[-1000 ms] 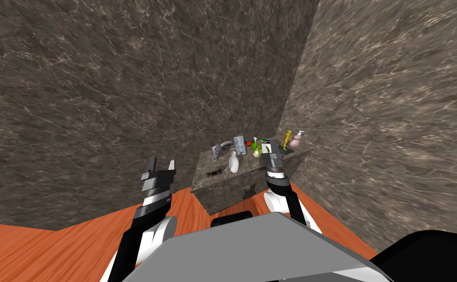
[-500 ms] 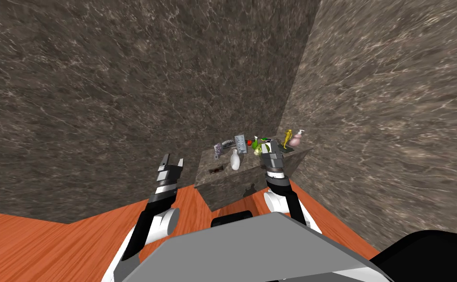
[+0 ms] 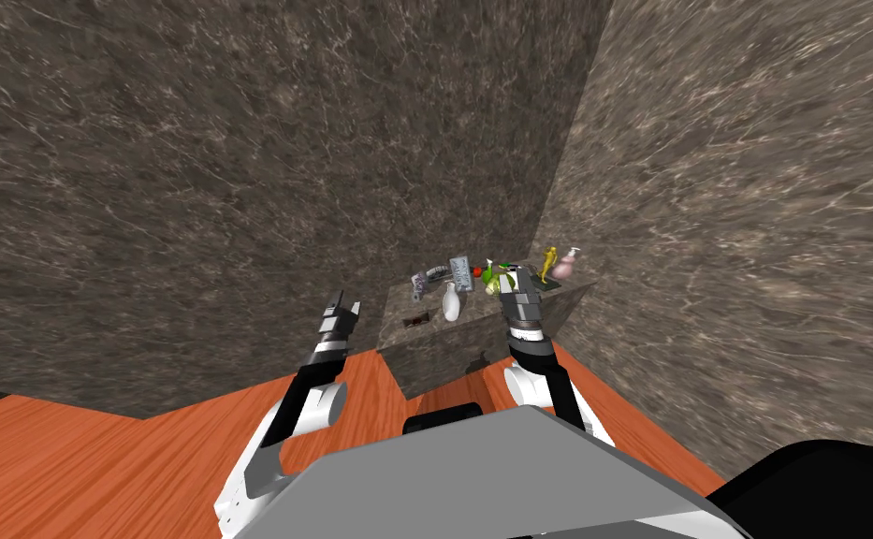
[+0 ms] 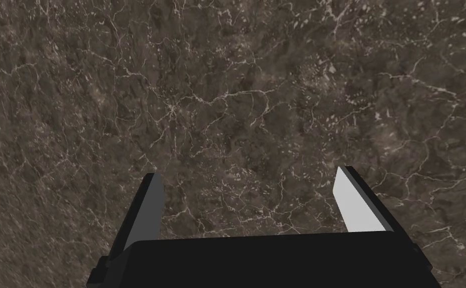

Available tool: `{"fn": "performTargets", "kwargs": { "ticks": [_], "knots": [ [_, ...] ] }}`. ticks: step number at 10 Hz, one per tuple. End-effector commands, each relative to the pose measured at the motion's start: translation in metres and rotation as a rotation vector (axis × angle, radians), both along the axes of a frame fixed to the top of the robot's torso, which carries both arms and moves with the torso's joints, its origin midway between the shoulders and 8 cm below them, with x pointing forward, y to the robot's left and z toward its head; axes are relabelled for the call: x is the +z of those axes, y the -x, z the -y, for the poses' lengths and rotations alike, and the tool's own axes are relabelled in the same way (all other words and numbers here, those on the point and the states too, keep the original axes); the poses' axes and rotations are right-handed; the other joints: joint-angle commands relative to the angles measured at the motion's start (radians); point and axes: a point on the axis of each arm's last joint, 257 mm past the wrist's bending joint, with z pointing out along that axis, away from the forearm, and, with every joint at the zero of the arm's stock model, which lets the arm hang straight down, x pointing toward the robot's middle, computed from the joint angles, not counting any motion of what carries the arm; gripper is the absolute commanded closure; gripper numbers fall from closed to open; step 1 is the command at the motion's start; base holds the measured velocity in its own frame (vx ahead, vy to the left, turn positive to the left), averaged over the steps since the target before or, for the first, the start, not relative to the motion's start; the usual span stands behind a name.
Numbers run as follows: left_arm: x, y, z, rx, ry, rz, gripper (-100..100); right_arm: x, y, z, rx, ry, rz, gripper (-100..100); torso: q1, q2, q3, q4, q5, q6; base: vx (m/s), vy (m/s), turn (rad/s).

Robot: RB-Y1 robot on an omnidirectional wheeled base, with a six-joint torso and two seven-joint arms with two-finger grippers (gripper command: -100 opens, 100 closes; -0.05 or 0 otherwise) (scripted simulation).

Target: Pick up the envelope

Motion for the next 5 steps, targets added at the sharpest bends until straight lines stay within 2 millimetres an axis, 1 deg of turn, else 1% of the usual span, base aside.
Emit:
{"fn": "performTargets", "kwargs": {
  "ticks": [1,2,3,4,5],
  "knots": [
    [-0.012,-0.019,-0.002,-0.002,-0.027,-0.051,-100,0.0,0.0,0.0,0.0,0.0,0.0,0,0.0,0.0,0.0,0.0,0.0,0.0,-0.064,0.013,0.017],
    [-0.012,-0.021,-0.001,-0.003,-0.026,-0.055,-100,0.0,0.0,0.0,0.0,0.0,0.0,0,0.0,0.001,0.0,0.0,0.0,0.0,-0.047,0.014,0.005],
    [-0.021,-0.037,-0.004,-0.002,-0.051,-0.094,-100,0.0,0.0,0.0,0.0,0.0,0.0,0,0.0,0.0,0.0,0.0,0.0,0.0,-0.049,0.018,0.017],
    [-0.023,-0.039,-0.004,-0.001,-0.05,-0.106,-100,0.0,0.0,0.0,0.0,0.0,0.0,0,0.0,0.0,0.0,0.0,0.0,0.0,-0.041,0.023,0.003],
    [-0.031,-0.053,-0.007,0.004,-0.076,-0.144,-100,0.0,0.0,0.0,0.0,0.0,0.0,0,0.0,0.0,0.0,0.0,0.0,0.0,-0.049,0.027,0.017]
  ]
}}
